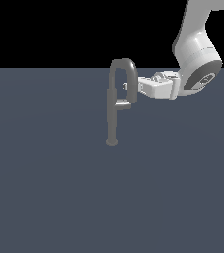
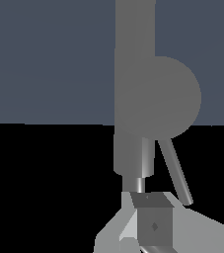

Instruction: Turn on the faucet by rotating a designated handle.

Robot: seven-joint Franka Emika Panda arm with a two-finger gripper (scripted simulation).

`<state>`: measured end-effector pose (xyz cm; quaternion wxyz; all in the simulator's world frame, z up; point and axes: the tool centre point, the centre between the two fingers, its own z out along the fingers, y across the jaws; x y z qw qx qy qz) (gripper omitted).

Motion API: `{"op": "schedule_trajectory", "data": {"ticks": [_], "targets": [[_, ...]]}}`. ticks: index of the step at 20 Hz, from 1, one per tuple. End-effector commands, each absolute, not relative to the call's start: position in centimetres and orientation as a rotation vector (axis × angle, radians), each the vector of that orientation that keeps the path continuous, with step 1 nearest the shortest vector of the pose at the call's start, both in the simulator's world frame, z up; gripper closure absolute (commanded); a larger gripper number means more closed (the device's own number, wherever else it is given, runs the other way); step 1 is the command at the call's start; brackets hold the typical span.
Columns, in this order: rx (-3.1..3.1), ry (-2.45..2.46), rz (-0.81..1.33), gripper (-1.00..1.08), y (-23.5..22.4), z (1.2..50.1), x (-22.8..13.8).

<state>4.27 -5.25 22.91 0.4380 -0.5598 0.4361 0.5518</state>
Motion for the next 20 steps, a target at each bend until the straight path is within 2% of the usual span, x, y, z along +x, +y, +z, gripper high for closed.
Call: {"op": "schedule_trajectory", "data": {"ticks": [1,3,13,15,20], "targets": [[-1.385,1.087,1.39,1.08,-5.5,22.6,3.2],[-1.393,1.084,1.372,1.08,-5.4,23.0,3.9],[-1.386,1.087,1.388,1.08,-6.1,21.4,0.8],[-1.4,1.073,1.37,1.08,-5.9,22.6,1.5],[-1.39,1.082,1.383,1.08,-6.3,20.1,-0.2]]}}
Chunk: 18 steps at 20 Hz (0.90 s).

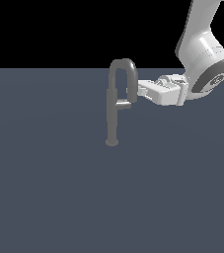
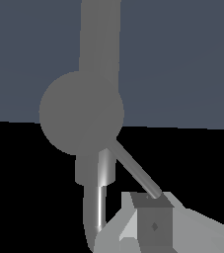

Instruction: Turn on the faucet by rotating a designated handle.

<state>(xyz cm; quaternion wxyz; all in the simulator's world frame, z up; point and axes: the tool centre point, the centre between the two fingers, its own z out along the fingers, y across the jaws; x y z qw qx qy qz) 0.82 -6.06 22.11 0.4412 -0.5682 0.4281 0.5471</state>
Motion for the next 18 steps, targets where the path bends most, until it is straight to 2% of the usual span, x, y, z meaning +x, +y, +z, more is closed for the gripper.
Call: {"op": "schedule_trajectory", "data": {"ticks": [1,3,4,11,12,13,18], "targets": [[-1.388,1.084,1.386,1.08,-6.4,19.6,-0.5],[-1.386,1.086,1.388,1.08,-6.5,19.1,-0.9],[-1.415,1.055,1.357,1.08,-6.2,21.7,0.2],[-1.385,1.087,1.389,1.08,-6.6,16.1,-1.3],[-1.385,1.087,1.389,1.08,-6.6,16.1,-1.3],[-1.423,1.039,1.355,1.08,-6.3,19.7,-0.2],[-1.404,1.064,1.373,1.08,-6.3,16.6,-0.1]]}}
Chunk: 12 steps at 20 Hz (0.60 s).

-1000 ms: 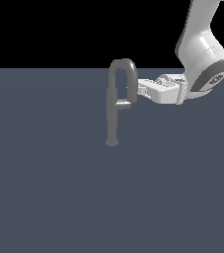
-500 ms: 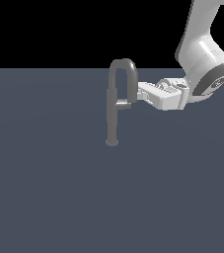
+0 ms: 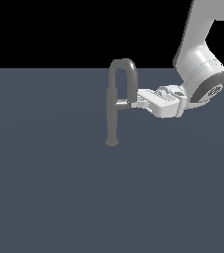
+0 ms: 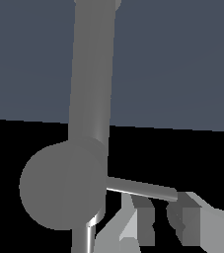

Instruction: Turn on the faucet by rotating a designated handle.

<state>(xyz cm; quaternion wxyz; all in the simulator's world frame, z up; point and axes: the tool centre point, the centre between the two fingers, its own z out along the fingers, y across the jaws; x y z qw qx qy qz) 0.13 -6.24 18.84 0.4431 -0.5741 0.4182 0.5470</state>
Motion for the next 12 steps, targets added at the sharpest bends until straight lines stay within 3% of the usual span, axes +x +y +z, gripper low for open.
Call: {"op": "schedule_trajectory", "data": {"ticks": [1,5,6,7,12], "targets": [[-1.4,1.068,1.376,1.08,-6.3,15.9,-0.1],[-1.386,1.086,1.389,1.08,-6.3,13.5,-0.1],[-1.386,1.086,1.389,1.08,-6.3,13.5,-0.1],[-1.426,1.025,1.36,1.08,-6.1,17.8,0.6],[-1.411,1.049,1.371,1.08,-6.0,15.5,1.2]]}}
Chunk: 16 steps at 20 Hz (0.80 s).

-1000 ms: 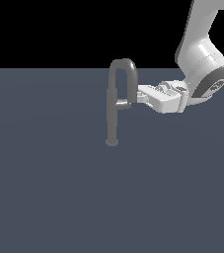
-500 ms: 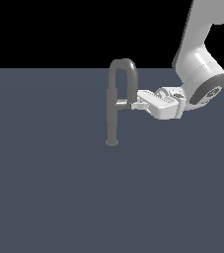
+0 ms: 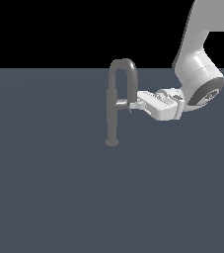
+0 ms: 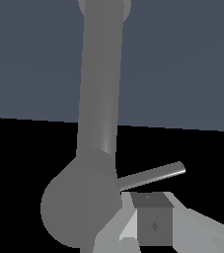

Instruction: Turn on the faucet by rotating a designated handle.

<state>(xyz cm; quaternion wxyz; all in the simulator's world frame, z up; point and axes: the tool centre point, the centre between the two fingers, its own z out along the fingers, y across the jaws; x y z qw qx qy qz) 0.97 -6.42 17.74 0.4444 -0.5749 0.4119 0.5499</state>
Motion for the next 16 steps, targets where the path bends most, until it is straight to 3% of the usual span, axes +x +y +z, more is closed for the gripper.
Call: {"op": "schedule_trajectory", "data": {"ticks": [1,8,9,10,16], "targets": [[-1.408,1.053,1.373,1.08,-6.0,15.1,1.3],[-1.387,1.084,1.388,1.08,-5.8,12.1,2.0],[-1.387,1.084,1.388,1.08,-5.8,12.1,2.0],[-1.406,1.008,1.398,1.08,-6.6,16.5,1.3],[-1.398,1.036,1.395,1.08,-6.0,14.7,2.5]]}}
